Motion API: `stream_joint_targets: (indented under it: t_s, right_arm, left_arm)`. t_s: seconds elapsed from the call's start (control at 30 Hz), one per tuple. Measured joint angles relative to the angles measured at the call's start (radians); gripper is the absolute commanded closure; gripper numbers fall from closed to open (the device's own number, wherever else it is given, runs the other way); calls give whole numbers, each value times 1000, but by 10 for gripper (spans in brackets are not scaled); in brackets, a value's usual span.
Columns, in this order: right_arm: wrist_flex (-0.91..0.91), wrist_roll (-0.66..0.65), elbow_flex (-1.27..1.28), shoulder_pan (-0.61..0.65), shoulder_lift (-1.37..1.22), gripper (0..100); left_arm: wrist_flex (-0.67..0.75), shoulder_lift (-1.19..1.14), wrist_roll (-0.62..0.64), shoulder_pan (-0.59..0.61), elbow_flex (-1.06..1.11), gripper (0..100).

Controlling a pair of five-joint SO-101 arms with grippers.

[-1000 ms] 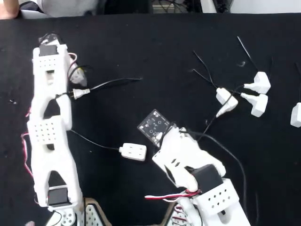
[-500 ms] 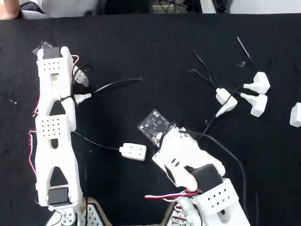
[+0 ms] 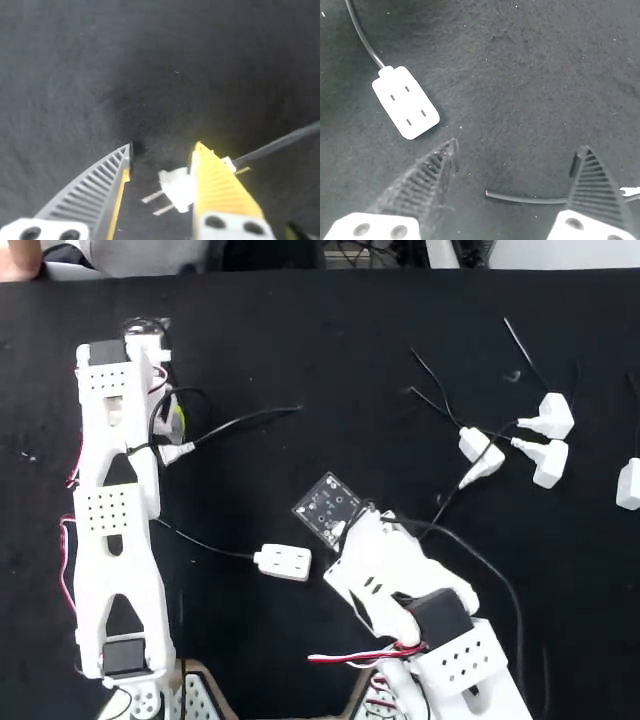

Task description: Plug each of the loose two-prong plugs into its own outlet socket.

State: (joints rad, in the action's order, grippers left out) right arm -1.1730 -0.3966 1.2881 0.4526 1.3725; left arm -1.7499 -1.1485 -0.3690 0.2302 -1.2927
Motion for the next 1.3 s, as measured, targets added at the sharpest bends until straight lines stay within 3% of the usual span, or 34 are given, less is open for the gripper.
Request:
stream_joint_targets:
  t_s: [0.17, 0.4, 0.73, 1.0, 1.17, 1.3]
  right_arm:
    - [0, 0, 0, 0, 0, 655]
    - [0, 0, 0, 0, 0, 655]
    - [0, 0, 2, 0, 0, 655]
    - [0, 0, 2, 0, 0, 655]
    - [0, 0, 2, 0, 0, 655]
    - [0, 0, 2, 0, 0, 655]
  left_arm:
    - [0, 0, -229, 2, -34, 777]
    - [0, 54, -276, 2, -60, 772]
    - [0, 103, -476, -66, 207, 773]
    - [0, 107, -491, -77, 226, 779]
    - [-2, 107, -479, -78, 226, 984]
    - [-8, 107, -443, -84, 226, 970]
